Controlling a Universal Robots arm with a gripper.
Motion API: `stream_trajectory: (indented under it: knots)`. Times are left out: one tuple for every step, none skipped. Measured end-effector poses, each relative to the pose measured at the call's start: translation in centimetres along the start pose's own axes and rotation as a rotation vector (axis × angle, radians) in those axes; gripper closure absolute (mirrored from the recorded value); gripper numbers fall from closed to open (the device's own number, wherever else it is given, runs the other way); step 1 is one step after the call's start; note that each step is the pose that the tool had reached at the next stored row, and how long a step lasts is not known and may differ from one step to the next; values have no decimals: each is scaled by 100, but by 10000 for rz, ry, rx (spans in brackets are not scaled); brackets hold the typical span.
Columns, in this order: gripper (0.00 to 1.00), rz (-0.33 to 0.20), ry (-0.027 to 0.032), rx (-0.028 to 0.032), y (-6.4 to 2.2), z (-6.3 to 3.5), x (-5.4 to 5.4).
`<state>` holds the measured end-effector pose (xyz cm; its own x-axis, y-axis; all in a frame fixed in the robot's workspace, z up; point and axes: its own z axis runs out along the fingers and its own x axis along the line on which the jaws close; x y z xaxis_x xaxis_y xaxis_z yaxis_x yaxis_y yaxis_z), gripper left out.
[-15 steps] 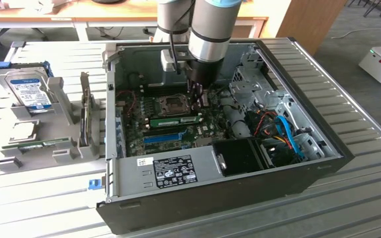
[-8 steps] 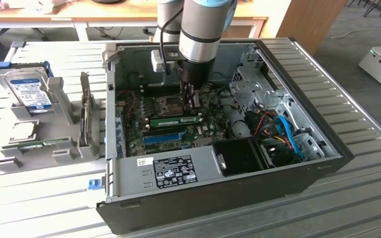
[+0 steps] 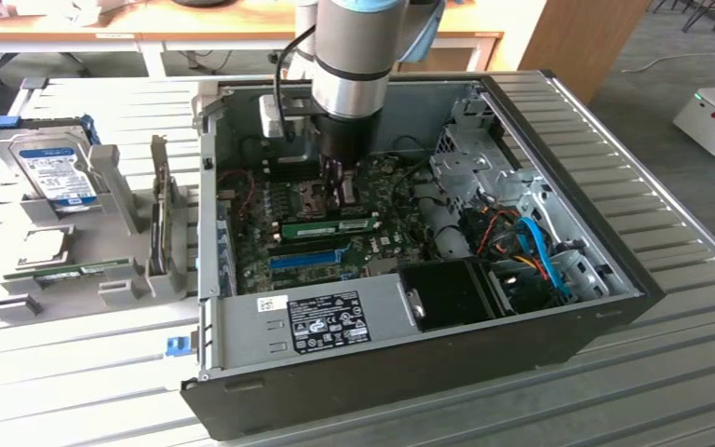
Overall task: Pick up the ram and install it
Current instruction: 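Press down the ram until it locks into place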
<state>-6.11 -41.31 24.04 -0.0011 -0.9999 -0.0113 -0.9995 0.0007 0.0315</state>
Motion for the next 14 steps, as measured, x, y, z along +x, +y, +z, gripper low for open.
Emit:
stream_trajectory:
  knots:
    - [89,-1,0,4,26,1,0]
    - [89,0,0,6,51,2,0]
    - [89,0,0,9,77,2,0]
    - [89,1,0,11,104,3,0]
    - [89,0,1,12,128,4,0]
    - [89,0,-1,14,142,5,0]
    - [89,0,0,14,144,5,0]
    - [89,0,0,13,144,5,0]
    - [89,-1,0,14,144,5,0]
    - [89,-1,0,13,145,5,0]
    - [89,0,0,14,152,5,0]
    - [89,0,0,14,168,5,1]
    - [89,0,0,14,182,6,1]
    - [89,-1,0,15,191,6,0]
